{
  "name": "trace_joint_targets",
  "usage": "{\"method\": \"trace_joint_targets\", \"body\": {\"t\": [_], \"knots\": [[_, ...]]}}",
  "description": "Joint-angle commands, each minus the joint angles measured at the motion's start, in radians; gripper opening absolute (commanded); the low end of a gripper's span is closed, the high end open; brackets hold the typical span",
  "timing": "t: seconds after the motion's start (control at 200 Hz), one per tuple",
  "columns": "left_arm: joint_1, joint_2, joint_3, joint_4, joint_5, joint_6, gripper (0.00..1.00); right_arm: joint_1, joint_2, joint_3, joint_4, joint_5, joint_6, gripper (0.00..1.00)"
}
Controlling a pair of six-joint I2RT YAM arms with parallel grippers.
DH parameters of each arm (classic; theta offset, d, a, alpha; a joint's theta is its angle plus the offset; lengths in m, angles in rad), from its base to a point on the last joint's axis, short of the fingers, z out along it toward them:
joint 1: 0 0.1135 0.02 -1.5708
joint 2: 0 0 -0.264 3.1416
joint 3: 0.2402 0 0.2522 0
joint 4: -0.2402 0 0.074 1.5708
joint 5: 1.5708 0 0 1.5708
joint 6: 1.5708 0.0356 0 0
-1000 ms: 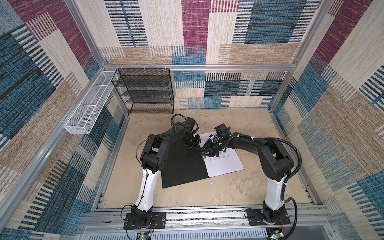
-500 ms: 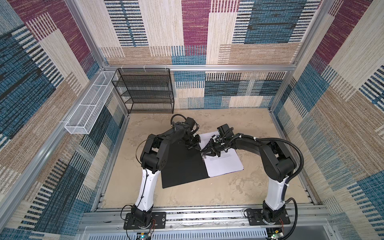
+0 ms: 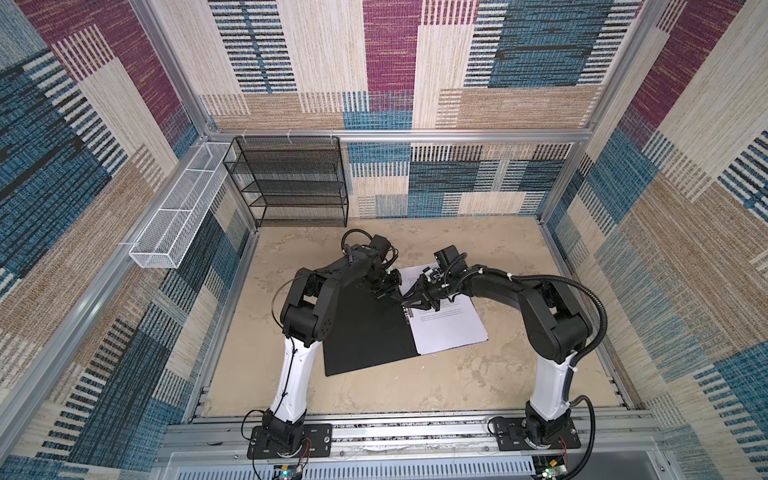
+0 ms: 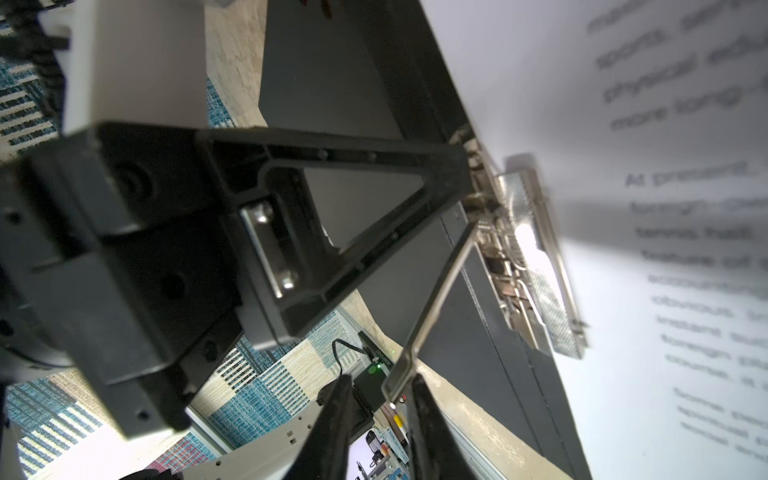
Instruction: Put the files into the folder
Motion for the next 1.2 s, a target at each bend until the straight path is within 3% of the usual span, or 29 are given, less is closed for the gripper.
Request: {"method": "trace_joint_targets", "body": {"t": [0.0, 0.501, 0.896, 1.197], "knots": [[-0.001, 0.006, -0.01, -0.026, -0.038, -0.017, 0.05, -0.006, 0.0, -0.001, -0.001, -0.007, -0.002, 0.26], [0.003, 0.009, -0.012, -0.016, -0.03, -0.025, 0.05, -0.012, 0.014, -0.01, 0.014, -0.019, -0.004, 0.17], [0.007, 0.015, -0.017, -0.011, -0.032, -0.03, 0.05, -0.012, -0.005, -0.067, 0.05, -0.034, 0.004, 0.0], [0.016, 0.018, -0.03, -0.018, -0.042, -0.026, 0.05, -0.012, -0.047, -0.153, 0.097, 0.008, -0.022, 0.0]]}}
